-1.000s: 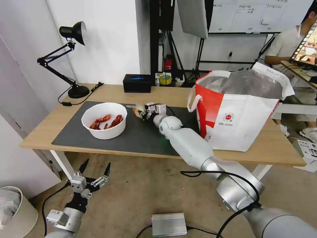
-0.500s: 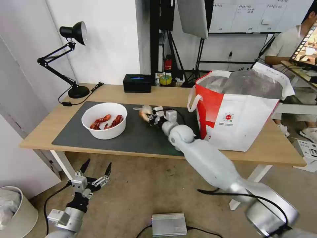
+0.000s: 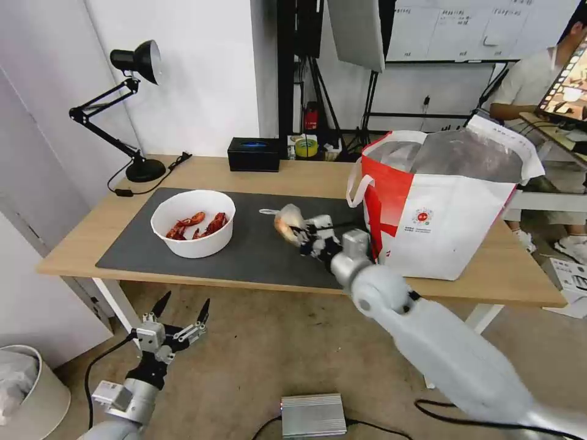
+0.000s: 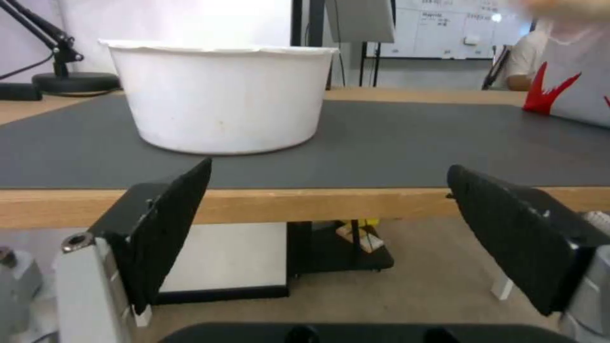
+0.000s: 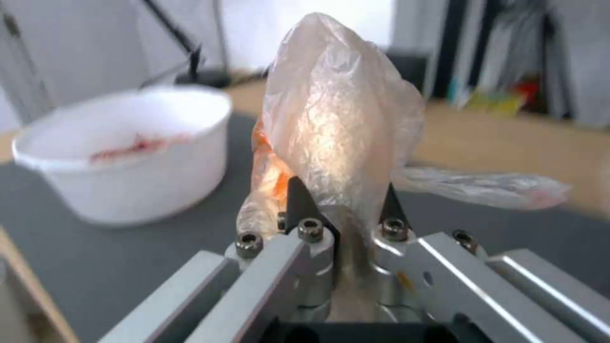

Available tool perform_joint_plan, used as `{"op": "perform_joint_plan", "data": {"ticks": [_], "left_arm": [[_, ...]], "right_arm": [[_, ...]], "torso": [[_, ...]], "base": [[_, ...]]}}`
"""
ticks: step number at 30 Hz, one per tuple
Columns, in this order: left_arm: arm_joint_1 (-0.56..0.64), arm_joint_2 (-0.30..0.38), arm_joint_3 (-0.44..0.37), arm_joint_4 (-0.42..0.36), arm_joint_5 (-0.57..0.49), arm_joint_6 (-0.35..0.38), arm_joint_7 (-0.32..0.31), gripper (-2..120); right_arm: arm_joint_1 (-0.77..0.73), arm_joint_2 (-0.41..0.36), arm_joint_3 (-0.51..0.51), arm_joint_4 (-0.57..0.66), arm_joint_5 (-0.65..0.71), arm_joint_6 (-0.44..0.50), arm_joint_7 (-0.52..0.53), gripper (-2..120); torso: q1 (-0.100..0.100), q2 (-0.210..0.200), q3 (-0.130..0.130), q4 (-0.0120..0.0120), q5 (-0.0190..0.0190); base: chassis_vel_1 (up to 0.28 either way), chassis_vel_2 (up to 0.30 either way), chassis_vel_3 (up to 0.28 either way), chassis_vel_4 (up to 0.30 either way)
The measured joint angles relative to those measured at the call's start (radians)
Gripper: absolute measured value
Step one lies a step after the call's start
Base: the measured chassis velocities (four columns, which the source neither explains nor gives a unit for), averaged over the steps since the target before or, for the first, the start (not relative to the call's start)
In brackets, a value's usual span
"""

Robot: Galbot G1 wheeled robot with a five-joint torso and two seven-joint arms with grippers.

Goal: Pick up the trash from the table and place it into the takeout bag.

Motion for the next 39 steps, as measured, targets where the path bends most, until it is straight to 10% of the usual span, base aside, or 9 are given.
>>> {"op": "perform_joint_plan", "data": {"ticks": [12,26,39], "left_arm": [[-0.009,-0.021,0.015,0.013,0.005,-0.015,0.000,100],[-0.006,-0.014,0.023,0.012,0.002,-0.016,0.000,100],[-0.006,-0.013,0.035,0.007,0.000,-0.015,0.000,100]], "right_arm": [[0.025,-0.161,0.192,0.194,0.062,0.001,0.099,3],[0.061,-0.262,0.366,0.123,0.191,-0.021,0.189,3],[0.129,-0.309,0.389,0.062,0.496,-0.260,0.466,3]], "torso": [[0.000,0.000,0.000,0.0001,0.0001],[0.000,0.000,0.000,0.0000,0.0001],[0.000,0.000,0.000,0.0001,0.0000]], "base": [[0.000,0.000,0.000,0.000],[0.000,0.000,0.000,0.000],[0.000,0.000,0.000,0.000]]}}
